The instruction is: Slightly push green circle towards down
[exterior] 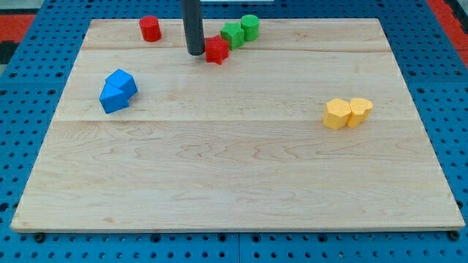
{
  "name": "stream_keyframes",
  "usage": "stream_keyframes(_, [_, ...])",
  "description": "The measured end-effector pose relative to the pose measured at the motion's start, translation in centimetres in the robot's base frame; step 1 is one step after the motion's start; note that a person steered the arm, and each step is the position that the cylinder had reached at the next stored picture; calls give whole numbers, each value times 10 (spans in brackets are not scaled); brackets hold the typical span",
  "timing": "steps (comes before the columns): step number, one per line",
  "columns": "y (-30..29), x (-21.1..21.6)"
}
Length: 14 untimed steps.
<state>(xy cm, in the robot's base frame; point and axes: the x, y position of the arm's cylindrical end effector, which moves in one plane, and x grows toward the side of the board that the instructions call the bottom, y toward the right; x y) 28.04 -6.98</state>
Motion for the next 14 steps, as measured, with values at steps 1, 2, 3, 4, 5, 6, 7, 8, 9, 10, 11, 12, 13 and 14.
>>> stream_keyframes(1, [-11,-34])
stream_keyframes(2, [-7,-62])
stream_keyframes(3, [39,-87])
stream_keyframes(4, [82,-70])
stream_keyframes(5, [106,-21])
stream_keyframes(6, [115,4])
stream_keyframes(7, [147,1])
stream_keyframes(8, [232,-14])
stream_keyframes(9, [275,-61])
stream_keyframes(10, [251,-76])
stream_keyframes(11, [203,-76])
stream_keyframes(12, [157,-76])
stream_keyframes(13, [149,-29])
stream_keyframes(14, [141,16])
